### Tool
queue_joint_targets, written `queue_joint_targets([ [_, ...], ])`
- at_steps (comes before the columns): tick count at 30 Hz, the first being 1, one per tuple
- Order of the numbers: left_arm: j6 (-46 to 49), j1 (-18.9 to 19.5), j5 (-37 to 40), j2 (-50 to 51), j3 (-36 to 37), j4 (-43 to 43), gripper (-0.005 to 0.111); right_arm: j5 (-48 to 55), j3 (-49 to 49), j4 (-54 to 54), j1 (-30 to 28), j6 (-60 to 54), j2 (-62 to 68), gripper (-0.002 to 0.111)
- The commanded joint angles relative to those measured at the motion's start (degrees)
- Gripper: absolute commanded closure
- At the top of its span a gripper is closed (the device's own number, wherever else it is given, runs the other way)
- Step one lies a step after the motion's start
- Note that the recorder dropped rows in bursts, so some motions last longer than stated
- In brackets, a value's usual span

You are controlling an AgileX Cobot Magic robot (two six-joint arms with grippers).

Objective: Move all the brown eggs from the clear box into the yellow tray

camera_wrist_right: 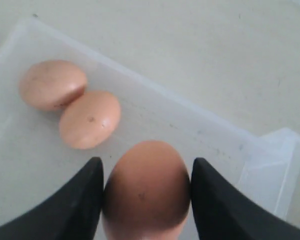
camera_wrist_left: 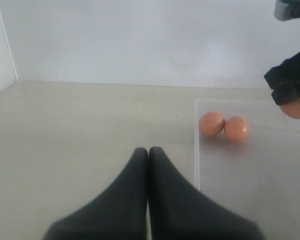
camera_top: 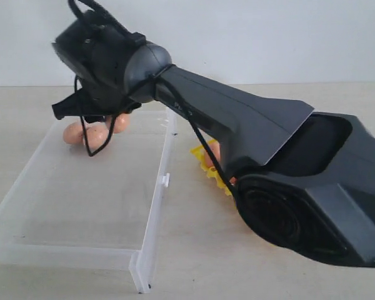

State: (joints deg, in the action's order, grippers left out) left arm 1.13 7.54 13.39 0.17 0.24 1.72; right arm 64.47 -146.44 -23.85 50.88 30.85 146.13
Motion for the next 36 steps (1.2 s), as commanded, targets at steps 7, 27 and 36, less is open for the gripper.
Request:
queue_joint_targets([
  [7, 0.0, -0.2, -0.1, -0.2, -0.2, 0.3, 0.111, -17.6, 10.0, -3.9, 5.6, -11.4, -13.4, 0.109],
  [27, 0.0, -0.2, -0.1, -0.2, -0.2, 0.3, 0.111, -71.1, 116.8, 11.6, -35.5, -22.6, -79.7, 0.109],
  [36, 0.0, -0.2, -0.1, -0.2, -0.2, 0.3, 0.111, -78.0, 118.8, -16.6, -42.9, -20.4, -71.6, 0.109],
])
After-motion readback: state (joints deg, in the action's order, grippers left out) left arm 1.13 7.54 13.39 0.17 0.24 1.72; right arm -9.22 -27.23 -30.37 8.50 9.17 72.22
